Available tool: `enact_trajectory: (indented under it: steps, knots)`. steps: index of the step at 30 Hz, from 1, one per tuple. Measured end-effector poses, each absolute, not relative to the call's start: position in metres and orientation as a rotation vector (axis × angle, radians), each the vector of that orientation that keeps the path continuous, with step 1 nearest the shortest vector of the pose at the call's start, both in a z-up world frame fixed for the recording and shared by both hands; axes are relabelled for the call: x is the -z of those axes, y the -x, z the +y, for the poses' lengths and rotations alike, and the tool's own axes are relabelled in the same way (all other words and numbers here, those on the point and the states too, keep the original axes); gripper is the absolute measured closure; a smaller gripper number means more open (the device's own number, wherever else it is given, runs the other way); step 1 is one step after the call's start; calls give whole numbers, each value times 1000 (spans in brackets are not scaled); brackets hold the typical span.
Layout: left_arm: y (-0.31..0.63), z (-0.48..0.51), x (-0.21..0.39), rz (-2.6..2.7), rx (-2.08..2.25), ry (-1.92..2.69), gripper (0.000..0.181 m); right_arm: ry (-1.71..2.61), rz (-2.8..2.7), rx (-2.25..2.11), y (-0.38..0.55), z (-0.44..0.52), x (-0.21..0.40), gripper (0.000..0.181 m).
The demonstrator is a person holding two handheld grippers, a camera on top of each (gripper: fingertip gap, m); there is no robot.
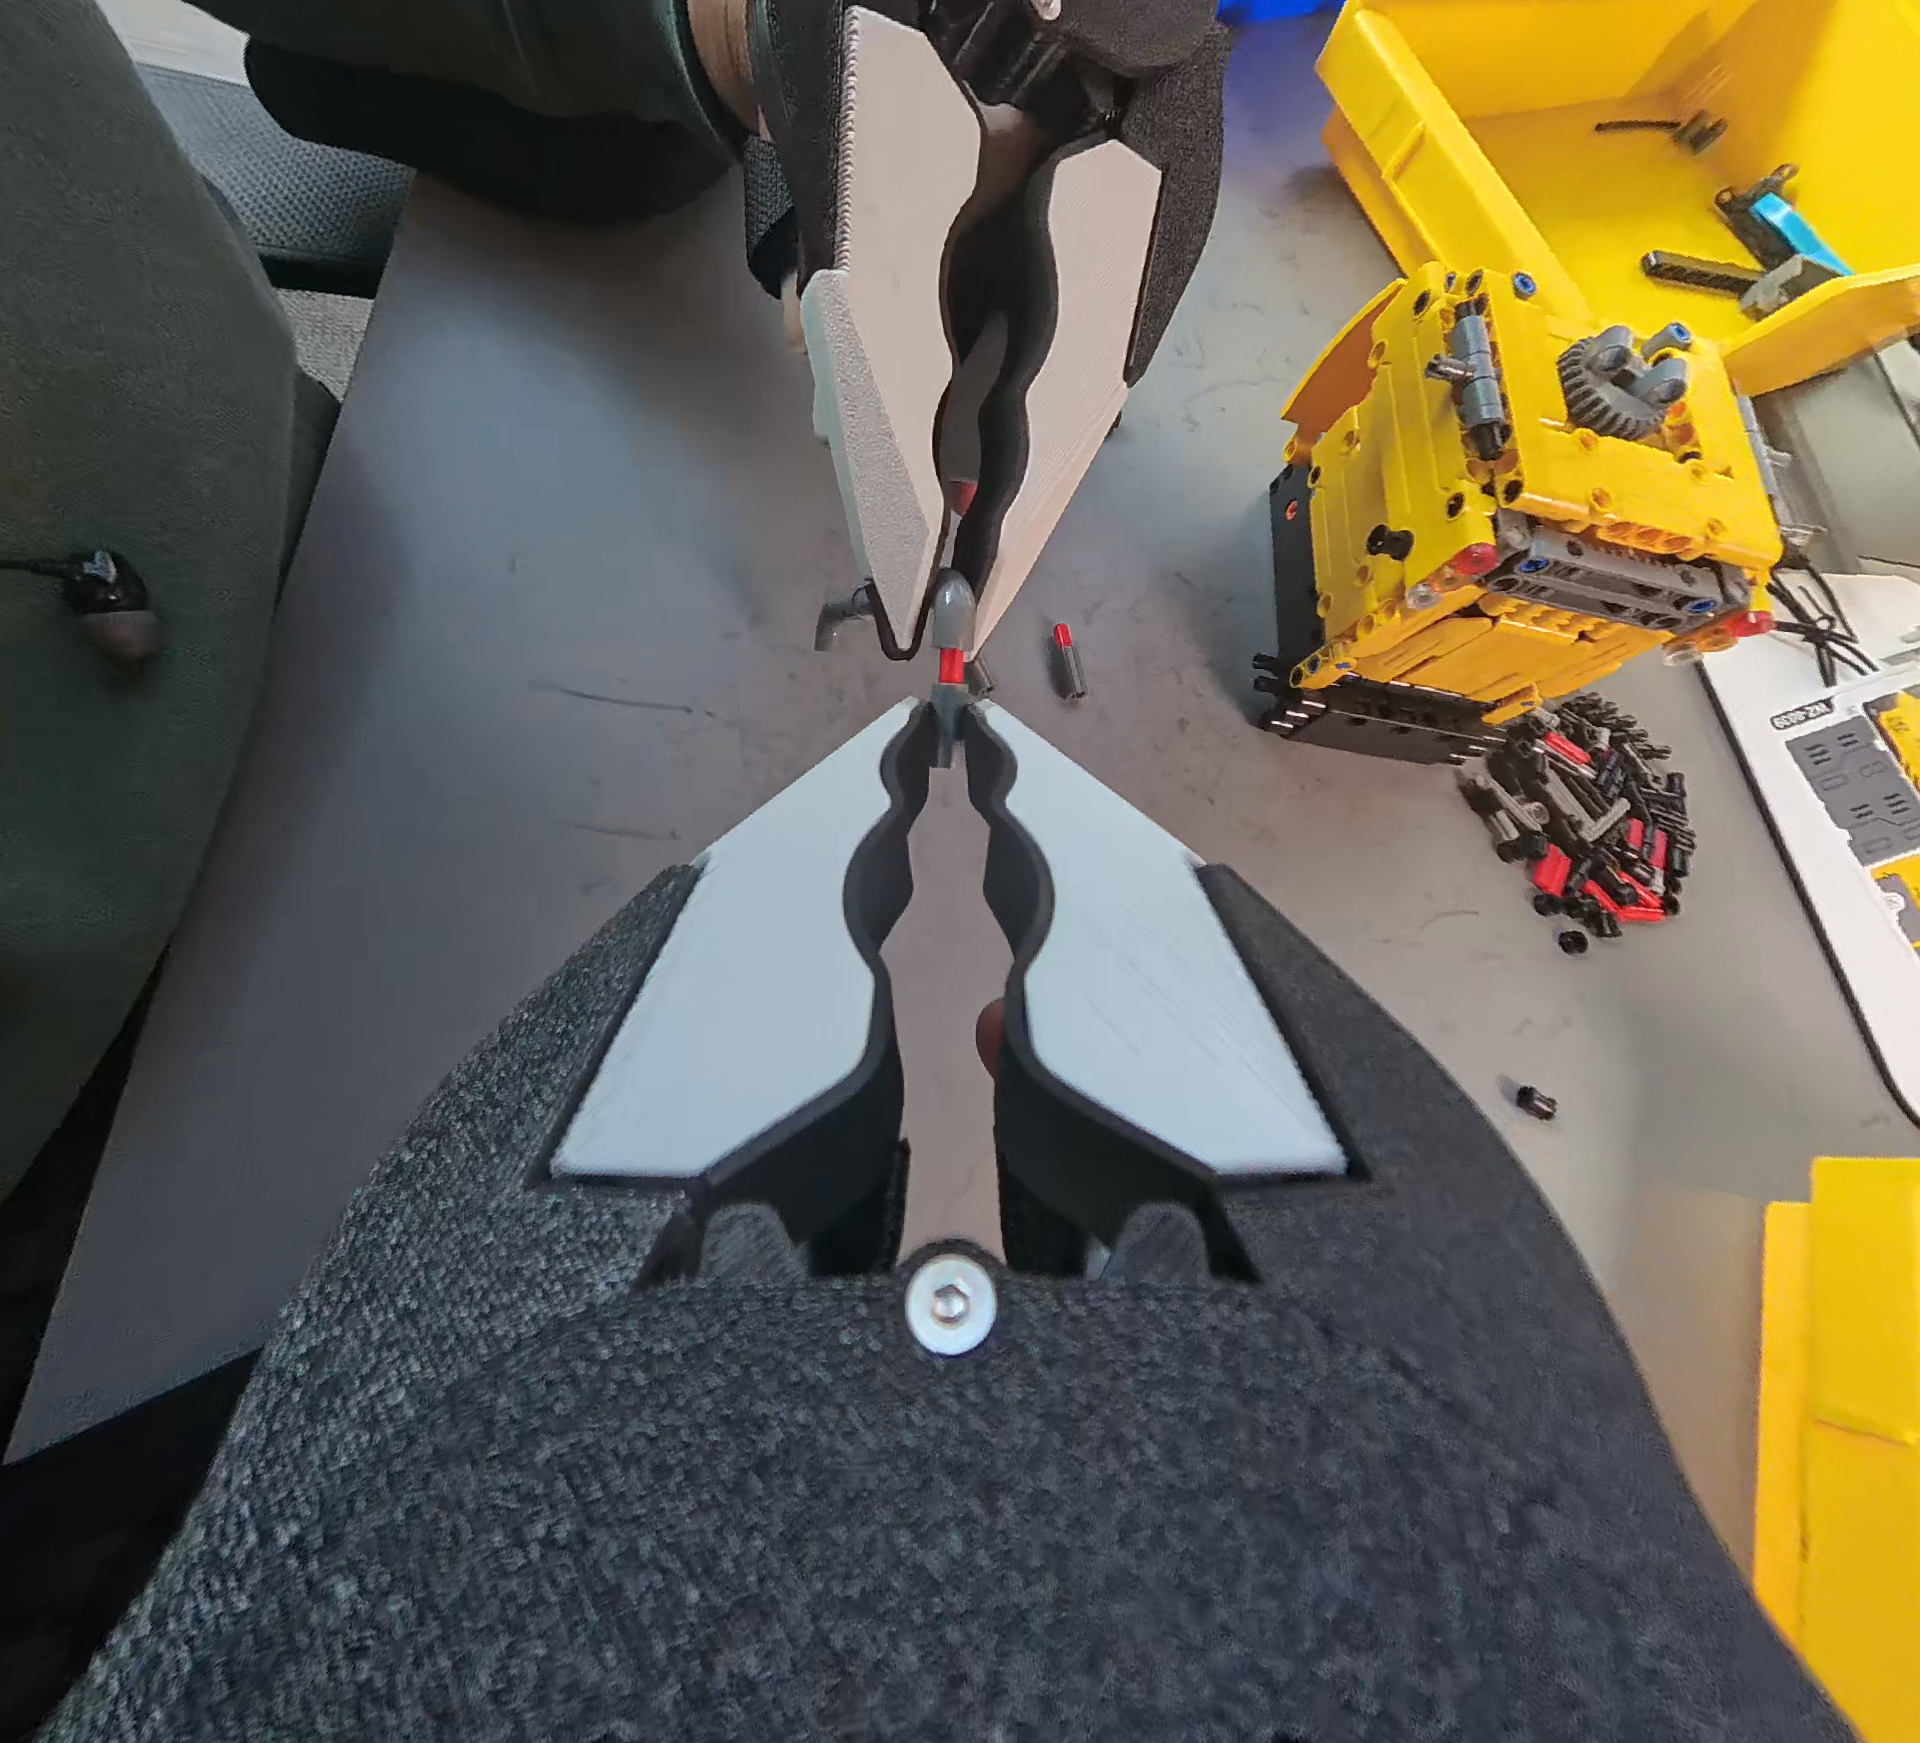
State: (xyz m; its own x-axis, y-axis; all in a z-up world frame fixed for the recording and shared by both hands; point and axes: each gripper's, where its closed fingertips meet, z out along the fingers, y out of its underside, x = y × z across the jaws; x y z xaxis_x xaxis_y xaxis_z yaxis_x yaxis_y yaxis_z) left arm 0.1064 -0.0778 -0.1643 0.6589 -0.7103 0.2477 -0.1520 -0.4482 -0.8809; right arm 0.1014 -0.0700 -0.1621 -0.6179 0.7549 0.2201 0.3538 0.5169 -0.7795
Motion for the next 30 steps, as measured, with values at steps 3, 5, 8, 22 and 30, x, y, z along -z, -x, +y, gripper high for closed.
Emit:
enact_trajectory:
  steps: [3,5,8,22,30]
  knots:
    - [-111,-78,167,650,811,1981,175,910,-2203,-948,-102,-70,165,176]
    - [-112,-77,169,638,815,2008,175,896,-2213,-898,-103,-69,166,177]
    - [-113,-75,169,597,835,2041,175,848,-2241,-784,-103,-66,164,177]
    - [-123,-79,183,586,907,2152,176,728,-2350,-615,-110,-70,168,177]
    - [-137,-83,192,662,888,2187,176,569,-2490,-488,-121,-79,169,176]
